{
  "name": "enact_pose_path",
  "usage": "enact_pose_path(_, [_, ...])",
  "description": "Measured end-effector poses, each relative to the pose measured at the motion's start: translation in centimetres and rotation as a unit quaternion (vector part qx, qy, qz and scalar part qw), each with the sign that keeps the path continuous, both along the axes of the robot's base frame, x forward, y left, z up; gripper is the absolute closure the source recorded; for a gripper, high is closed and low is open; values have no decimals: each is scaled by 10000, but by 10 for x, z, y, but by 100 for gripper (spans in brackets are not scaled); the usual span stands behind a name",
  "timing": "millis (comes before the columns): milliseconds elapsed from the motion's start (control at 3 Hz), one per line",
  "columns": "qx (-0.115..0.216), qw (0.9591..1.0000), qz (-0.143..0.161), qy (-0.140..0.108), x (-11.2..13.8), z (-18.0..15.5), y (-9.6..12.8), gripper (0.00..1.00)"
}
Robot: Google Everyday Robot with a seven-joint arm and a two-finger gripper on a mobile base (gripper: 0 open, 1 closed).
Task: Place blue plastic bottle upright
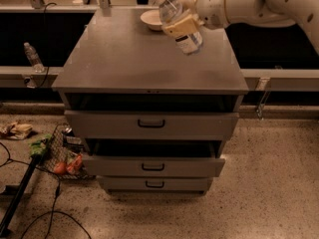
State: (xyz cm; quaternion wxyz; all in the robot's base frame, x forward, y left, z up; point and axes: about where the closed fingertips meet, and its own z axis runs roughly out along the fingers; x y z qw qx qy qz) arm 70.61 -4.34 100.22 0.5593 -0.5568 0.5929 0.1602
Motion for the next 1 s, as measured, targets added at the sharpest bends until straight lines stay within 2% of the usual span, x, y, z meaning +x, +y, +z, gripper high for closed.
enact_pose_path(333, [506,9986,-30,180,4,-35,9,100])
enact_pose_path(667, [1105,9936,-22,232,17,-46,16,100])
enact_pose_path(1000, [1684,9856,-103,145,24,-47,8,100])
